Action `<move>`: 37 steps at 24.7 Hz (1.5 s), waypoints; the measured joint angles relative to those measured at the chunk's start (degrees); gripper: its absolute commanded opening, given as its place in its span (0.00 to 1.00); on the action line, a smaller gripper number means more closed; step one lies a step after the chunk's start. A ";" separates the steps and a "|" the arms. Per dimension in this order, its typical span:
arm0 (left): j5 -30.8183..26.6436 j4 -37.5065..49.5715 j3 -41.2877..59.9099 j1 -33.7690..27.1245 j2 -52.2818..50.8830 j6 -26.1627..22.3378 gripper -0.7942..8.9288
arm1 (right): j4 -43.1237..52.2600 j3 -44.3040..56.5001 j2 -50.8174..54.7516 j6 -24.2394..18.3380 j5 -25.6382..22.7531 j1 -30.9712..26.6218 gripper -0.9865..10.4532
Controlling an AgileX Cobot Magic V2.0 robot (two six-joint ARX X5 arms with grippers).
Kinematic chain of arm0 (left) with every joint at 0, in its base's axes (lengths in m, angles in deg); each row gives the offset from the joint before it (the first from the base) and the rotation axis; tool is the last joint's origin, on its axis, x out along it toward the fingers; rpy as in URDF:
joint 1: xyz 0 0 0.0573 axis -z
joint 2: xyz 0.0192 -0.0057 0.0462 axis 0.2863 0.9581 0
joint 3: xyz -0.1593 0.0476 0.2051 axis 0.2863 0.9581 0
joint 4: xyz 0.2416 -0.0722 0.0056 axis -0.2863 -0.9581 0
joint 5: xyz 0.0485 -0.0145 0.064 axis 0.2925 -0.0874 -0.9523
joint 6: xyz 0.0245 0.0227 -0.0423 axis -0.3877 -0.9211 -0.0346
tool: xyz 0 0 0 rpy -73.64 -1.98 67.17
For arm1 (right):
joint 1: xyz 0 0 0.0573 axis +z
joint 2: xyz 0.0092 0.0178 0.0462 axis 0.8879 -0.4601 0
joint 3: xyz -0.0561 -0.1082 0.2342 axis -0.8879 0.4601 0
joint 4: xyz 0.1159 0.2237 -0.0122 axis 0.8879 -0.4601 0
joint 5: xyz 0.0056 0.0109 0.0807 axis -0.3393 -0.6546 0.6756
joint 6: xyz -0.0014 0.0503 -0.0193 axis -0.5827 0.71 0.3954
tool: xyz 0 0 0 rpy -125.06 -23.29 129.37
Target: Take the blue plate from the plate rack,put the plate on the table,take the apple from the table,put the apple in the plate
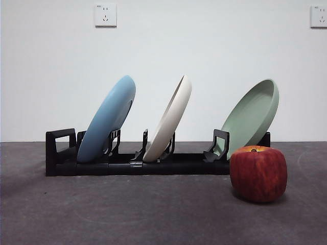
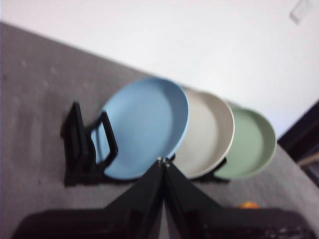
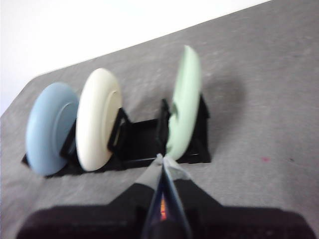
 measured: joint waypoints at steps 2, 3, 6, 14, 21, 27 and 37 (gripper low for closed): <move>0.90 -2.27 -2.49 0.00 4.13 -1.79 0.08 | -1.27 -3.26 -3.78 -1.75 2.34 0.00 0.09; 1.11 -3.41 -3.63 0.00 5.88 -2.62 0.08 | -1.88 -4.46 -5.33 -2.49 3.48 0.00 0.09; 2.93 -6.58 -7.28 0.00 11.63 -5.64 0.08 | -4.09 -7.69 -10.40 -4.96 7.61 0.00 0.09; 6.86 -8.76 -14.23 2.34 23.87 -9.75 0.43 | -7.17 -9.81 -19.69 -7.37 14.32 0.00 0.35; 1.77 -8.90 -25.88 11.87 36.68 -10.12 0.43 | -8.00 -9.81 -21.03 -7.54 15.13 0.00 0.35; -11.65 -14.32 -44.24 22.18 54.90 -13.88 0.43 | -7.98 -9.81 -21.03 -7.56 15.13 0.00 0.34; -18.62 -14.56 -55.95 26.77 78.77 -16.55 0.43 | -8.00 -9.81 -21.03 -7.69 14.95 0.00 0.34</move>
